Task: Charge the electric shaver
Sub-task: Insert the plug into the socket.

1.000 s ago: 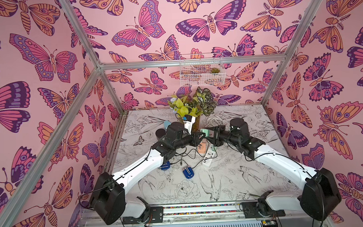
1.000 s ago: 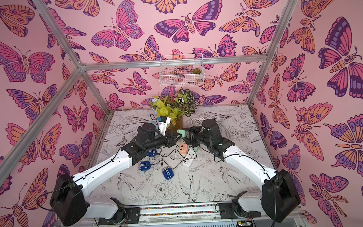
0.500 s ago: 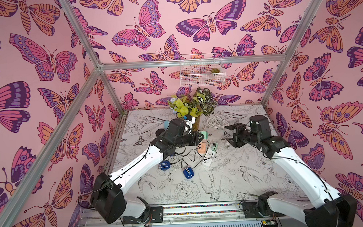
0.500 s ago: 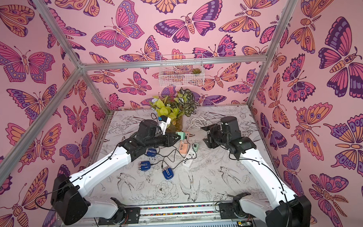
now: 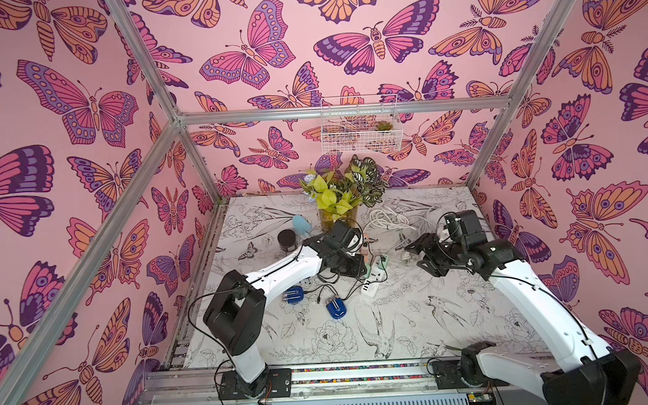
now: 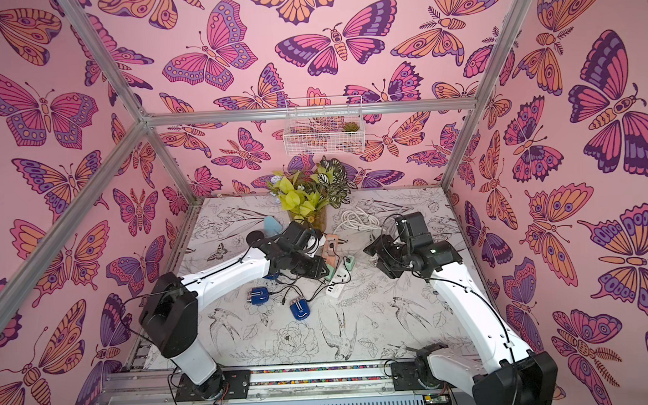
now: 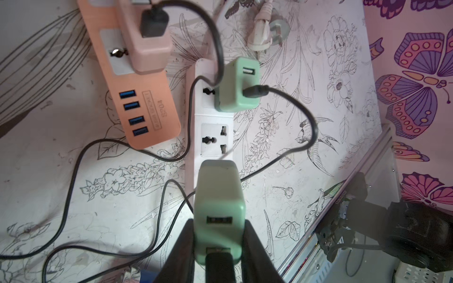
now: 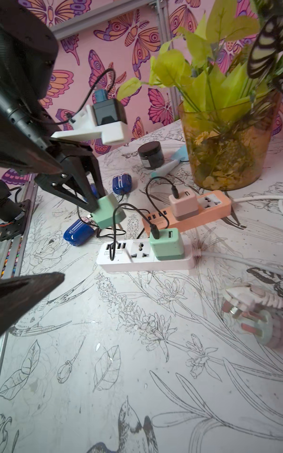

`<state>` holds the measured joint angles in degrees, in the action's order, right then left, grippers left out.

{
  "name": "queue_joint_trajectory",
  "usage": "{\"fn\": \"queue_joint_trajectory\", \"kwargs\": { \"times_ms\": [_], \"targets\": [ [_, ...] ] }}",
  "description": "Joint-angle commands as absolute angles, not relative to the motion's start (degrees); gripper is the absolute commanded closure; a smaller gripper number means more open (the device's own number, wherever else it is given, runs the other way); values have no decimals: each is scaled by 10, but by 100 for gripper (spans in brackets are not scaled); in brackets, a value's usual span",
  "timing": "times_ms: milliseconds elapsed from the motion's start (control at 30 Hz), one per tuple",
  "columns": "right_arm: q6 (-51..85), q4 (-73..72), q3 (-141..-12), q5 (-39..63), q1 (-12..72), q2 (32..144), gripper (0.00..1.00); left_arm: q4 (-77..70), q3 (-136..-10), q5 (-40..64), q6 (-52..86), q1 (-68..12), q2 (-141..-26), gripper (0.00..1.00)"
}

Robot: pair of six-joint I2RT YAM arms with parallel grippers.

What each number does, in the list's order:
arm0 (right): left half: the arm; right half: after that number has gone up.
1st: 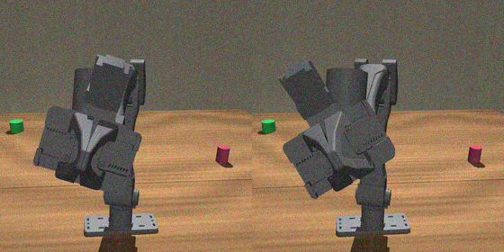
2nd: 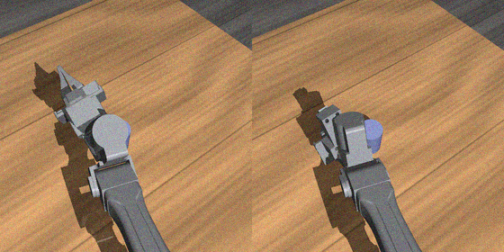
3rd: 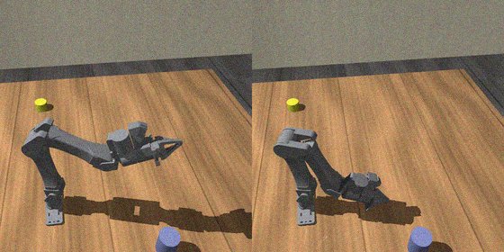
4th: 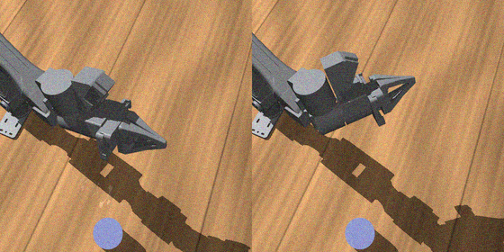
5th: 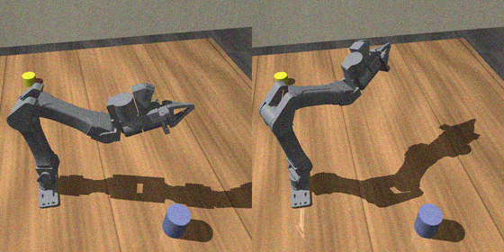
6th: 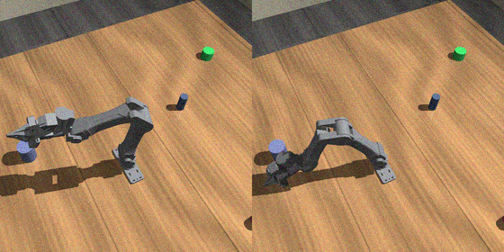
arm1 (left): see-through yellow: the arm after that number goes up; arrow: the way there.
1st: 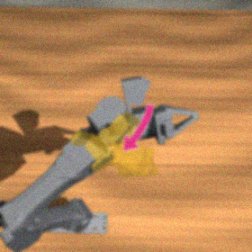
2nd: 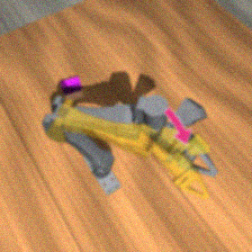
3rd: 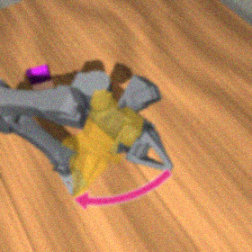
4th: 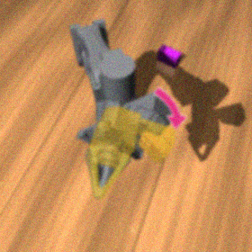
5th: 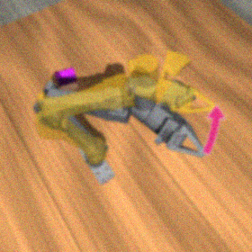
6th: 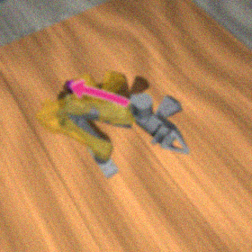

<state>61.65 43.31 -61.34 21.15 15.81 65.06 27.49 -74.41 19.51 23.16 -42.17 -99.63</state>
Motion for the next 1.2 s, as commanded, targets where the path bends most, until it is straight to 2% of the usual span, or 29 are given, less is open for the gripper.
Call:
{"fn": "queue_joint_trajectory", "kwargs": {
  "times_ms": [0,367,700,1167],
  "targets": [
    [579,451,-607,229,155,648,35,292,-774,192,188,-435,-1016,100],
    [610,437,-577,228,148,606,36,328,-826,139,159,-460,-1080,100],
    [621,433,-560,228,144,593,38,354,-859,139,164,-475,-1109,100],
    [625,428,-555,236,142,586,38,437,-939,56,182,-495,-1155,100]
  ]
}}
